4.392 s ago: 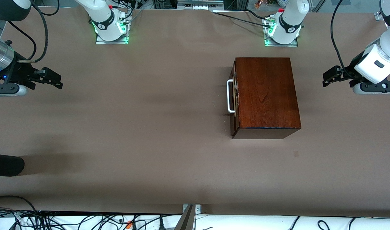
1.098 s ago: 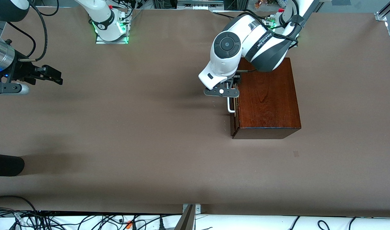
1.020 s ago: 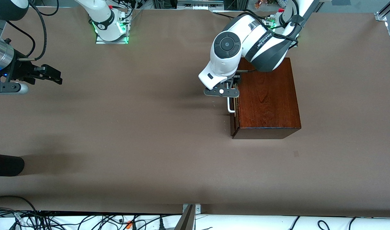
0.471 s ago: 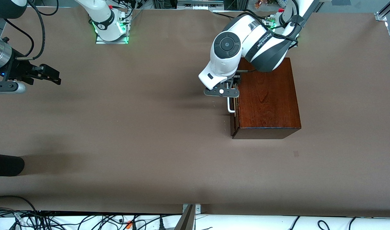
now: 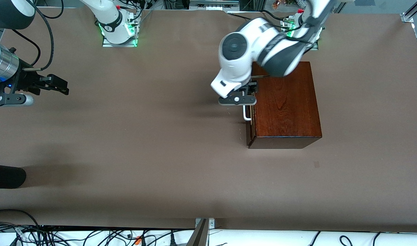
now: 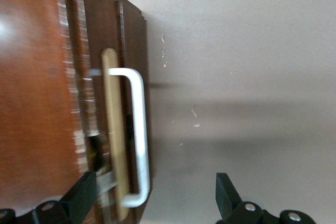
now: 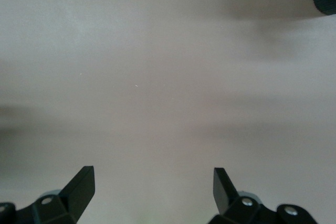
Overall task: Open drawer, take yellow block, close drawer
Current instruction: 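Pull the drawer open by the handle with the left gripper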
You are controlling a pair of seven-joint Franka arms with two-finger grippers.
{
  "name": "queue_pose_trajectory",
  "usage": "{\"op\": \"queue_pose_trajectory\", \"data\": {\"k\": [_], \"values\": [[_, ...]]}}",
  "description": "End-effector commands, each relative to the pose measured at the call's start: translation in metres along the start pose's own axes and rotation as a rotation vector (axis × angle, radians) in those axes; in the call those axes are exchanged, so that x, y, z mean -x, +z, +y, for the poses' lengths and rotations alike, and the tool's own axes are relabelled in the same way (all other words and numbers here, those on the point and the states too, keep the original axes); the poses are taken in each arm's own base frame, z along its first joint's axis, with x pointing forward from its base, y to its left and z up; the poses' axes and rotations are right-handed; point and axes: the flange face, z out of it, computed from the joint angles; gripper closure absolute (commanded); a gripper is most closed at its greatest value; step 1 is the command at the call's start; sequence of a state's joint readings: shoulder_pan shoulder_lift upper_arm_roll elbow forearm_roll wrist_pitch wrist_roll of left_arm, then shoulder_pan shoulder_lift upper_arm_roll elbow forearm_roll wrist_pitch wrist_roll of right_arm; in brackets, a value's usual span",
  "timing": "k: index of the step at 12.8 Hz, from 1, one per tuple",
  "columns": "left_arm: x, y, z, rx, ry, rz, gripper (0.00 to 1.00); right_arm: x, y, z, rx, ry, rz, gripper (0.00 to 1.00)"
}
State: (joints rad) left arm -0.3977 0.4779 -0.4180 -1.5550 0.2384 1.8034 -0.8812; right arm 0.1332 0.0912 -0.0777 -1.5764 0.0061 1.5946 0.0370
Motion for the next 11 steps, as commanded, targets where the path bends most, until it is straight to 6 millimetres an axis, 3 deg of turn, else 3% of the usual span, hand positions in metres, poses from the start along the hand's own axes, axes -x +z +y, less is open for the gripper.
{"op": "queue_pose_trajectory", "data": {"k": [1,5,11], "values": [[0.001,0.016,0.02,-0.021,-0.019,0.026,0.0,-0.001,-0.007,0.002,0.005,0.0,0.021,0.0],[0.007,0.019,0.026,-0.03,-0.004,0.028,0.0,0.0,-0.005,0.001,0.004,-0.009,0.009,0.0],[0.011,0.043,0.033,-0.07,0.01,0.021,0.0,0.002,-0.005,0.001,0.004,-0.008,-0.007,0.0]]}}
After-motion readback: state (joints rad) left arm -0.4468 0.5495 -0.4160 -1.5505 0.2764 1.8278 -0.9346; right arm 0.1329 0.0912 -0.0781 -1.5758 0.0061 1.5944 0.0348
